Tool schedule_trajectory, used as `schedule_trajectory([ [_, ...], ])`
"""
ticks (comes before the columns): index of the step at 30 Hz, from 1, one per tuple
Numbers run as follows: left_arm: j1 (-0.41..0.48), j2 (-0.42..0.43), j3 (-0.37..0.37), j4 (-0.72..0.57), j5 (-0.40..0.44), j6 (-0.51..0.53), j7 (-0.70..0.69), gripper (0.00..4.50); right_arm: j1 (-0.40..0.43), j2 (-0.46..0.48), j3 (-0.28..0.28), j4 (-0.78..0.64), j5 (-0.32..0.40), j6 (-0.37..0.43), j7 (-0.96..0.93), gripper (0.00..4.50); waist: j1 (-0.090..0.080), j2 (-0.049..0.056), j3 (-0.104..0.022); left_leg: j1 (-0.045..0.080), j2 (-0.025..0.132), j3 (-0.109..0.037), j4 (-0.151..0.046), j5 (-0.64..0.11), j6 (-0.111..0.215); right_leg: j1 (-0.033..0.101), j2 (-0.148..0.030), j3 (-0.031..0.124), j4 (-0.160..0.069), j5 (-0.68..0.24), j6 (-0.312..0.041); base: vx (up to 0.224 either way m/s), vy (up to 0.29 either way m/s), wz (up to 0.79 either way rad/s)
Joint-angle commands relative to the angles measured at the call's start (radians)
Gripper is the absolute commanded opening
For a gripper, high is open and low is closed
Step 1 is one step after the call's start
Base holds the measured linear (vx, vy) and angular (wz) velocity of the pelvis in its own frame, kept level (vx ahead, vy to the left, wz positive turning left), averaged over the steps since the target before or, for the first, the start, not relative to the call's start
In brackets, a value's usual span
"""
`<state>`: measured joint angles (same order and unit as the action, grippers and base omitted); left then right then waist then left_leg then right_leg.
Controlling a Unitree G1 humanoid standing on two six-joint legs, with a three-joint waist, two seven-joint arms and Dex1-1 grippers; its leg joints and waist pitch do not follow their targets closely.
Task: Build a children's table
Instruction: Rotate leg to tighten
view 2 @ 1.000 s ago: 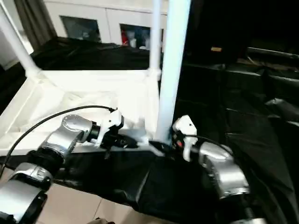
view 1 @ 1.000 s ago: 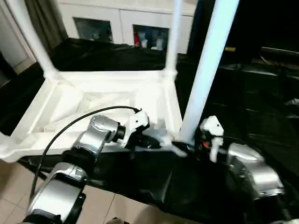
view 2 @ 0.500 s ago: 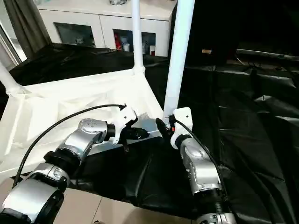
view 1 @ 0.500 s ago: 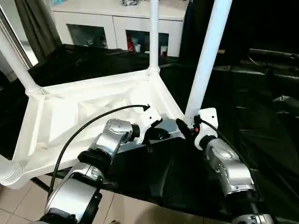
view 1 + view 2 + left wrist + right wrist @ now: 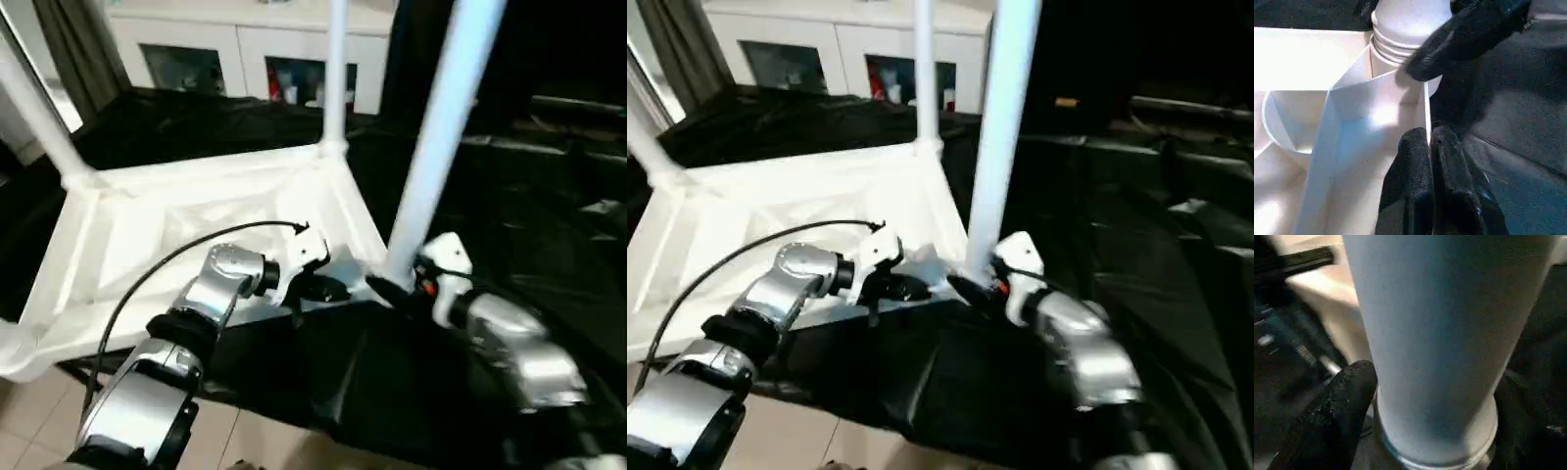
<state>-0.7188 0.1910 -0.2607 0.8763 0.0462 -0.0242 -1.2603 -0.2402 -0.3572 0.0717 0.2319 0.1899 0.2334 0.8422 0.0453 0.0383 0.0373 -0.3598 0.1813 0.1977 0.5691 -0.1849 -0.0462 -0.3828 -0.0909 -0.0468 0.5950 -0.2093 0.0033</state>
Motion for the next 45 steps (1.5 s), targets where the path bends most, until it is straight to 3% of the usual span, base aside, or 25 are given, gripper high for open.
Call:
schedule_trajectory([
  [1,-0.003,0.009,-0.049,0.007,0.016,-0.015,-0.082,0.0,0.011,-0.026,0.027,-0.041,0.035,0.016,0.11,3.5,0.007,-0.015,-0.06,-0.001,0.049,-0.017,-0.044,-0.088,0.148,0.048,-0.053,0.035,-0.046,0.129,-0.298,0.0,0.0,0.0],
  [4,-0.008,0.029,-0.048,-0.006,-0.005,0.006,-0.153,0.0,0.015,-0.083,0.036,-0.064,0.058,0.027,0.191,3.5,0.017,-0.012,-0.064,-0.001,0.051,-0.017,-0.036,-0.049,0.177,0.046,-0.054,0.031,-0.037,0.186,-0.318,0.0,0.0,0.0],
  [6,-0.013,0.035,-0.048,-0.004,-0.01,0.013,-0.182,0.0,0.013,-0.104,0.041,-0.073,0.071,0.024,0.231,3.5,0.021,-0.014,-0.061,-0.001,0.054,-0.016,-0.037,-0.065,0.176,0.044,-0.055,0.03,-0.039,0.15,-0.32,0.0,0.0,0.0],
  [9,-0.024,0.035,-0.043,0.017,-0.004,-0.006,-0.17,0.0,0.002,-0.111,0.049,-0.062,0.079,0.027,0.26,3.5,0.024,-0.013,-0.056,0.002,0.057,-0.016,-0.043,-0.125,0.143,0.041,-0.057,0.03,-0.048,0.038,-0.313,0.0,0.0,0.0],
  [10,-0.025,0.036,-0.043,0.019,-0.004,-0.008,-0.17,0.0,0.001,-0.112,0.051,-0.059,0.077,0.026,0.261,3.35,0.026,-0.013,-0.052,0.004,0.058,-0.016,-0.047,-0.161,0.117,0.04,-0.059,0.031,-0.054,-0.022,-0.305,0.0,0.0,0.0],
  [14,-0.024,0.035,-0.036,0.023,-0.004,-0.015,-0.145,0.0,-0.002,-0.092,0.056,-0.048,0.068,0.02,0.248,3.06,0.025,-0.015,-0.051,0.006,0.057,-0.016,-0.05,-0.189,0.086,0.039,-0.059,0.034,-0.059,-0.069,-0.29,0.0,0.0,0.0],
  [15,-0.023,0.034,-0.034,0.02,-0.006,-0.013,-0.142,0.0,0.0,-0.089,0.058,-0.053,0.074,0.025,0.249,2.95,0.024,-0.036,-0.05,0.004,0.056,-0.014,-0.05,-0.186,0.089,0.04,-0.058,0.034,-0.06,-0.073,-0.285,0.0,0.0,0.0],
  [16,-0.021,0.033,-0.033,0.018,-0.008,-0.011,-0.142,0.0,0.002,-0.089,0.061,-0.056,0.077,0.027,0.251,2.88,0.028,-0.025,-0.05,0.002,0.056,-0.016,-0.051,-0.179,0.087,0.04,-0.062,0.035,-0.058,-0.092,-0.279,0.0,0.0,0.0],
  [23,-0.022,0.014,-0.016,0.028,-0.003,-0.016,-0.069,0.0,0.016,-0.051,0.057,-0.032,0.053,0.03,0.178,2.65,0.028,-0.024,-0.051,0.001,0.054,-0.015,-0.047,-0.149,0.098,0.039,-0.06,0.035,-0.055,-0.048,-0.279,0.0,0.0,0.0],
  [25,-0.03,-0.002,-0.002,0.045,-0.001,-0.016,-0.007,0.0,0.011,-0.019,0.045,0.004,0.024,0.037,0.089,2.64,0.023,-0.022,-0.047,0.003,0.053,-0.017,-0.051,-0.19,0.077,0.036,-0.061,0.035,-0.063,-0.115,-0.268,0.0,0.0,0.0],
  [28,-0.037,-0.064,0.016,0.074,0.013,-0.006,0.153,0.0,0.007,0.083,0.0,0.068,-0.026,0.066,-0.151,2.64,0.008,-0.014,-0.041,0.014,0.05,-0.021,-0.061,-0.281,0.019,0.027,-0.062,0.036,-0.081,-0.27,-0.24,0.0,0.0,0.0],
  [30,-0.034,-0.091,0.013,0.077,0.022,0.003,0.204,0.0,0.005,0.128,-0.024,0.082,-0.034,0.08,-0.247,2.64,-0.001,-0.015,-0.039,0.011,0.051,-0.026,-0.068,-0.302,-0.002,0.027,-0.06,0.038,-0.085,-0.311,-0.214,0.0,0.0,0.0],
  [31,-0.031,-0.112,0.011,0.077,0.027,0.01,0.234,0.0,0.0,0.161,-0.04,0.091,-0.034,0.091,-0.305,2.64,-0.005,-0.01,-0.039,0.014,0.05,-0.028,-0.069,-0.321,-0.007,0.024,-0.06,0.039,-0.087,-0.327,-0.203,0.0,0.0,0.0],
  [33,-0.022,-0.147,0.004,0.072,0.029,0.02,0.261,0.0,-0.01,0.209,-0.058,0.105,-0.032,0.106,-0.377,2.64,-0.016,-0.016,-0.04,0.012,0.05,-0.028,-0.071,-0.328,-0.006,0.026,-0.058,0.039,-0.089,-0.315,-0.198,0.0,0.0,0.0],
  [36,0.001,-0.2,-0.019,0.042,0.025,0.037,0.255,0.0,-0.028,0.275,-0.046,0.113,-0.036,0.113,-0.437,2.64,-0.021,-0.014,-0.038,0.01,0.047,-0.03,-0.073,-0.342,0.002,0.022,-0.059,0.042,-0.096,-0.357,-0.18,0.0,0.0,0.0],
  [40,0.007,-0.206,-0.028,0.03,0.03,0.045,0.246,0.0,-0.036,0.274,0.01,0.102,-0.072,0.079,-0.396,2.64,-0.021,-0.017,-0.036,0.013,0.047,-0.03,-0.075,-0.368,0.003,0.019,-0.06,0.044,-0.1,-0.382,-0.166,0.0,0.0,0.0],
  [41,0.005,-0.203,-0.028,0.034,0.032,0.043,0.248,0.0,-0.039,0.271,0.016,0.101,-0.076,0.071,-0.387,2.64,-0.022,-0.023,-0.036,0.012,0.047,-0.031,-0.076,-0.368,0.004,0.02,-0.06,0.044,-0.101,-0.387,-0.161,0.0,0.0,0.0],
  [42,0.006,-0.185,-0.03,0.038,0.041,0.038,0.239,0.0,-0.038,0.26,0.006,0.088,-0.044,0.059,-0.344,2.64,-0.02,-0.024,-0.037,0.013,0.047,-0.03,-0.075,-0.363,0.007,0.019,-0.061,0.045,-0.101,-0.382,-0.162,0.0,0.0,0.0],
  [45,0.012,-0.152,-0.032,0.029,0.046,0.041,0.212,0.0,-0.039,0.229,0.005,0.068,-0.018,0.06,-0.278,3.34,-0.017,-0.025,-0.037,0.012,0.048,-0.029,-0.074,-0.347,0.02,0.021,-0.061,0.046,-0.1,-0.364,-0.167,0.0,0.0,0.0],
])
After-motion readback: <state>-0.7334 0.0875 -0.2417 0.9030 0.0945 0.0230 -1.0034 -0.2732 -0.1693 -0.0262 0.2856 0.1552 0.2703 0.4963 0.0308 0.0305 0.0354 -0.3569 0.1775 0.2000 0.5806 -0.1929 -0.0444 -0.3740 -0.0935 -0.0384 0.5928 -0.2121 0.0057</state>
